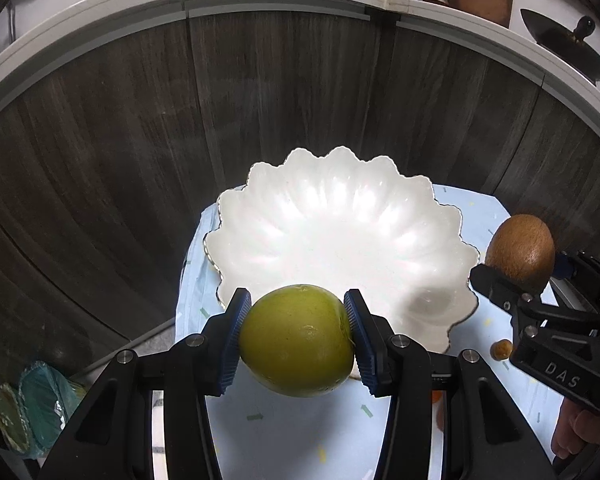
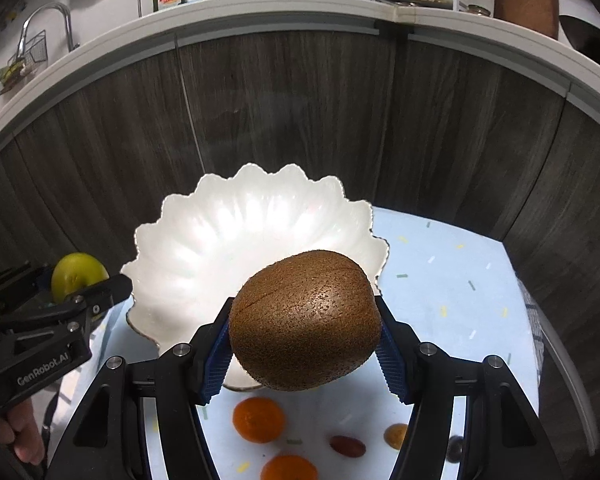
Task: Organize fruits
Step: 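Carry the apple in the left tool and kiwi in the right tool over the bowl, then open both tools to drop the apple and kiwi into the bowl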
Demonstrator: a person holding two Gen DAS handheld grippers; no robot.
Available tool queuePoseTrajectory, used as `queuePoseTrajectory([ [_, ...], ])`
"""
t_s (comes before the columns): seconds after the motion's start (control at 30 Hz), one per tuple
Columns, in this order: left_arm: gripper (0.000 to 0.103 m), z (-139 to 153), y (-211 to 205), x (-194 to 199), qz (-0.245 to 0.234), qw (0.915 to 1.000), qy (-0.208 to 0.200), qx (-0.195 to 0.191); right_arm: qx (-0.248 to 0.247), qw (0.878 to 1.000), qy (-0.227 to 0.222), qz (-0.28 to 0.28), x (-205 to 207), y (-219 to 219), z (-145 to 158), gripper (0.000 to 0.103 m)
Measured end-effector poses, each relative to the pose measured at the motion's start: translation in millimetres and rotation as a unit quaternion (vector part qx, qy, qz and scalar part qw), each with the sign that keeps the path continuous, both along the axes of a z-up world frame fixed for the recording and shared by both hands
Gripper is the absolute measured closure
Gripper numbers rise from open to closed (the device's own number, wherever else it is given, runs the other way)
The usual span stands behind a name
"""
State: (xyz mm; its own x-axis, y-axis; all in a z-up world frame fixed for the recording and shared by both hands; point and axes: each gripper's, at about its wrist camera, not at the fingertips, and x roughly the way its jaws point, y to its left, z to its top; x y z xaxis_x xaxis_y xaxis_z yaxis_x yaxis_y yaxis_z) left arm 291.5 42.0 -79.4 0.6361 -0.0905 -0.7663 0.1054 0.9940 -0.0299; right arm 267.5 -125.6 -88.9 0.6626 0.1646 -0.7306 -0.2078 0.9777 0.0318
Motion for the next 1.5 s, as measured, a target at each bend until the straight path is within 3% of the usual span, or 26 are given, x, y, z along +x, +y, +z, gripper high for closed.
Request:
queuePoseTrajectory([
  [0.37,0.056,-12.4,-4.4,16.0,-0.01,0.9999,0.005,0.005,-0.005,1.0,0.022,-0.003,18.7,0.5,-16.8,0.039],
  [0.8,0.055,-29.5,-2.1,25.2,-0.007,0.999,0.044,-0.003,-0.011,0.999,0.047,0.004,30.3,3.9,-27.0,0.039],
  [0.87,0.045,-30.8,-2.2,24.4,-0.008,0.9989,0.046,-0.002,-0.015,0.999,0.049,0.007,30.3,5.1,-27.2,0.038],
  [0.93,0.027,-27.2,-1.8,21.8,-0.005,0.9994,0.034,0.002,-0.023,0.999,0.04,0.005,30.5,7.0,-24.4,0.034],
  [1.0,0.02,-24.1,0.1,20.7,0.003,0.9996,0.027,0.005,-0.024,0.999,0.028,0.0,29.6,6.7,-18.6,0.03],
  [1.27,0.009,-13.8,6.2,17.2,0.017,0.9997,0.007,0.016,-0.025,1.0,0.001,-0.016,24.5,1.6,2.7,0.019],
  [1.5,0.006,2.9,7.0,9.3,0.022,0.9996,-0.013,0.015,-0.01,1.0,-0.013,-0.02,15.2,-2.3,17.2,0.019],
])
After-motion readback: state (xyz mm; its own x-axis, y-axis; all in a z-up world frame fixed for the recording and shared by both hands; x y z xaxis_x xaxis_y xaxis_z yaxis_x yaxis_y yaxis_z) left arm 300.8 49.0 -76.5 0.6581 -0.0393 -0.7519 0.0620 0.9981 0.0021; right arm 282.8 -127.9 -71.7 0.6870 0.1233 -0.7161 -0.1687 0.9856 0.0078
